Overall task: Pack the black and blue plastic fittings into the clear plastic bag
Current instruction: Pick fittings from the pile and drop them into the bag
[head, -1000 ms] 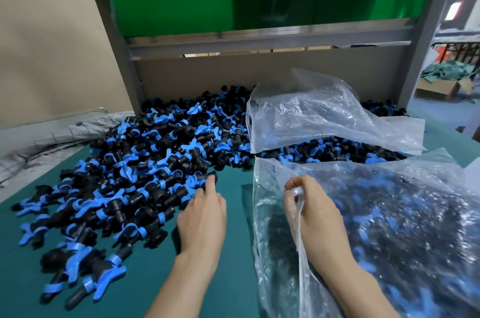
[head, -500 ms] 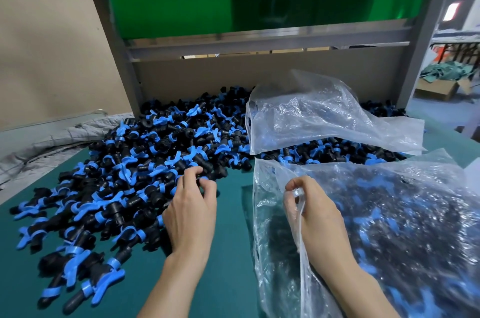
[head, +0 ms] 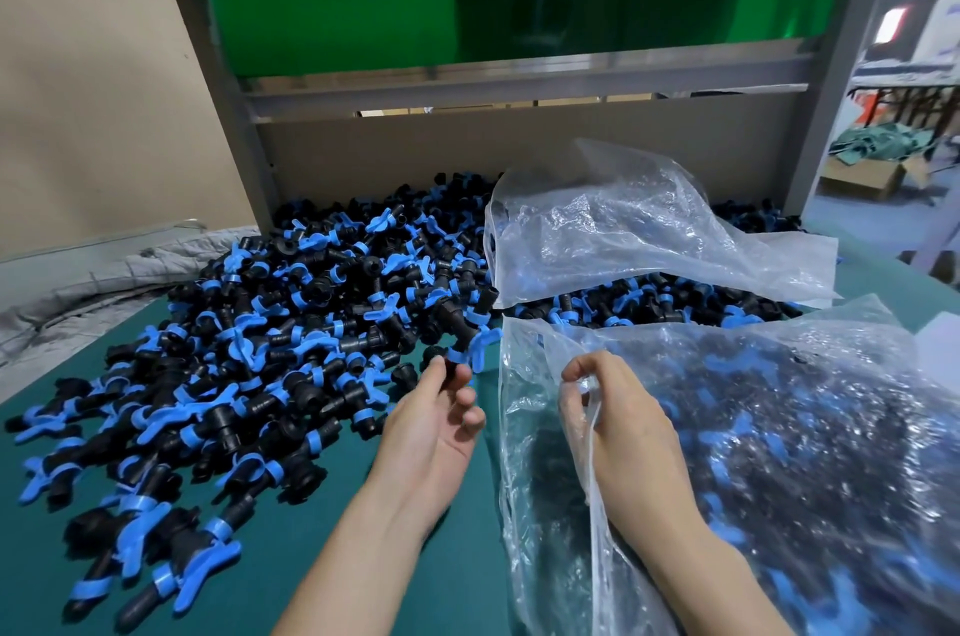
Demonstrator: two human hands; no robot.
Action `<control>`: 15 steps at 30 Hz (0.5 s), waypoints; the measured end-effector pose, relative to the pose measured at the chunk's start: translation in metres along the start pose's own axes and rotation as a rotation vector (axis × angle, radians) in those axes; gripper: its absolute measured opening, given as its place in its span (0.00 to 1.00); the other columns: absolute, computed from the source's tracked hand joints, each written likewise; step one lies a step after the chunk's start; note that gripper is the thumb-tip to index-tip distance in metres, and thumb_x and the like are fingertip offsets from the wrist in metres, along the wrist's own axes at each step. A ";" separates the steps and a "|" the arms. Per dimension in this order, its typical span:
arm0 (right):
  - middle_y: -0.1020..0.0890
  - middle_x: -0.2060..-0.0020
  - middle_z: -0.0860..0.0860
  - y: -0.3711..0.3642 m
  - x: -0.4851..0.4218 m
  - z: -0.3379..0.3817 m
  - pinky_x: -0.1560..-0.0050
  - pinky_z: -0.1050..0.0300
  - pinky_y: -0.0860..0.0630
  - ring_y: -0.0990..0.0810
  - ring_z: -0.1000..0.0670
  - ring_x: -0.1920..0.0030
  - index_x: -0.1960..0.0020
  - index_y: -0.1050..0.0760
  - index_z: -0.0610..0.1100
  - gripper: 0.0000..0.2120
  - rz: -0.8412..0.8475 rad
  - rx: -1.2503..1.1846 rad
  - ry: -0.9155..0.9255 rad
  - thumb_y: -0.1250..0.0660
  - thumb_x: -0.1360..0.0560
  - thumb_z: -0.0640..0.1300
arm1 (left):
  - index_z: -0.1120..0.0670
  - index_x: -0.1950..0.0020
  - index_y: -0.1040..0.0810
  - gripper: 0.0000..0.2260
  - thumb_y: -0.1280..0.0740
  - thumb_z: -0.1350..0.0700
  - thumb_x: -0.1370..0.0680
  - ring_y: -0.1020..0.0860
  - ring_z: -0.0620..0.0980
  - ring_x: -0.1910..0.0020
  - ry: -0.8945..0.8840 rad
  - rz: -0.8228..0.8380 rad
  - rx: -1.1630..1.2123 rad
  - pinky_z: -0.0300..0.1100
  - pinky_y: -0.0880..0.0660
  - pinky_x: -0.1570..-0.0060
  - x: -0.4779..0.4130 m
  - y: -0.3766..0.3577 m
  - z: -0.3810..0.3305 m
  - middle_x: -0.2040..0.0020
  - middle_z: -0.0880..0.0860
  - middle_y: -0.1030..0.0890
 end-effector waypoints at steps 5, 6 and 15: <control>0.24 0.54 0.60 -0.001 0.000 0.000 0.59 0.48 0.26 0.25 0.47 0.60 0.51 0.34 0.60 0.03 -0.004 0.020 0.011 0.42 0.19 0.53 | 0.59 0.45 0.24 0.07 0.37 0.57 0.18 0.25 0.43 0.70 -0.003 0.010 -0.010 0.35 0.28 0.74 -0.002 0.002 0.002 0.62 0.52 0.18; 0.24 0.54 0.60 -0.001 0.000 -0.001 0.59 0.48 0.26 0.25 0.47 0.60 0.51 0.34 0.60 0.02 -0.004 0.020 0.009 0.42 0.19 0.53 | 0.58 0.44 0.23 0.06 0.37 0.58 0.18 0.24 0.43 0.70 -0.047 0.001 -0.046 0.35 0.27 0.74 -0.003 0.002 0.001 0.61 0.52 0.17; 0.24 0.54 0.60 -0.001 0.000 -0.002 0.58 0.48 0.26 0.24 0.48 0.59 0.51 0.35 0.60 0.03 0.003 0.020 0.019 0.42 0.19 0.53 | 0.50 0.45 0.21 0.08 0.38 0.60 0.18 0.23 0.40 0.65 -0.467 -0.064 -0.477 0.35 0.25 0.68 0.002 0.001 -0.018 0.59 0.49 0.18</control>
Point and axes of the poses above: each hand's wrist, its own x-axis away from the middle knuckle, its own y-axis out of the back of the hand, z = x × y, the point moved 6 cm from there along -x, towards the middle knuckle
